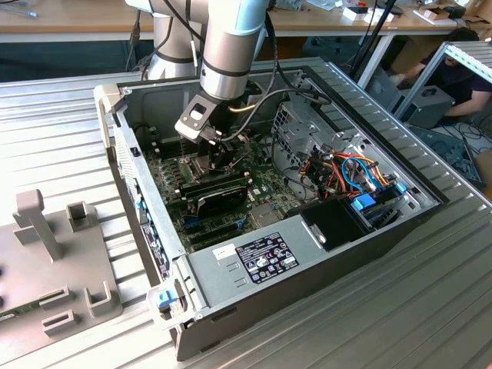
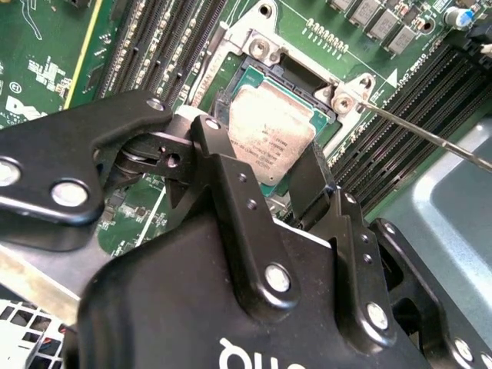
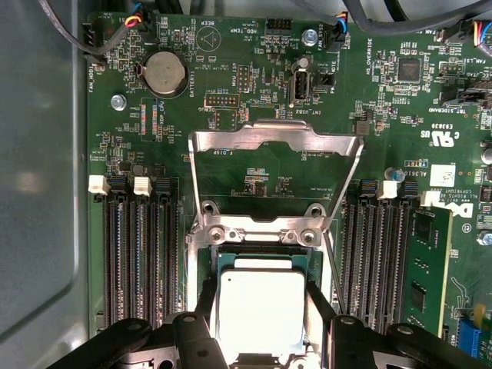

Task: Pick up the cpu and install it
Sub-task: 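Place the cpu into insertion slot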

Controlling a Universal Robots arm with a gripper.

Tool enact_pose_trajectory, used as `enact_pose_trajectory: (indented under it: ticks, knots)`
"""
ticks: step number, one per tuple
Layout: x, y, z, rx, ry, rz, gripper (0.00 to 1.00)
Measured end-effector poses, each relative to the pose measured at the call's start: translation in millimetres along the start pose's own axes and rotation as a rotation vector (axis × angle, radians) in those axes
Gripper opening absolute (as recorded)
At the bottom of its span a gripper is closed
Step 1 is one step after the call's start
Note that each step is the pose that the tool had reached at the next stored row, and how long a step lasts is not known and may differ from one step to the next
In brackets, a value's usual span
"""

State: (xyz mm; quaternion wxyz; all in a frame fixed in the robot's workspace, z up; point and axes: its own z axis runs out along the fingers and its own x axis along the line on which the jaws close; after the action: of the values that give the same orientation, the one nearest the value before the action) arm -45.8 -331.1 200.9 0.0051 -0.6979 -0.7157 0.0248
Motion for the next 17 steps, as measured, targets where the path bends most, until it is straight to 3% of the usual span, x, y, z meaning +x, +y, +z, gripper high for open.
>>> enact_pose_trajectory:
  ticks: [17]
  knots:
    - [0.5, 0.0, 0.2, -0.0002, -0.0005, -0.011, 0.55]
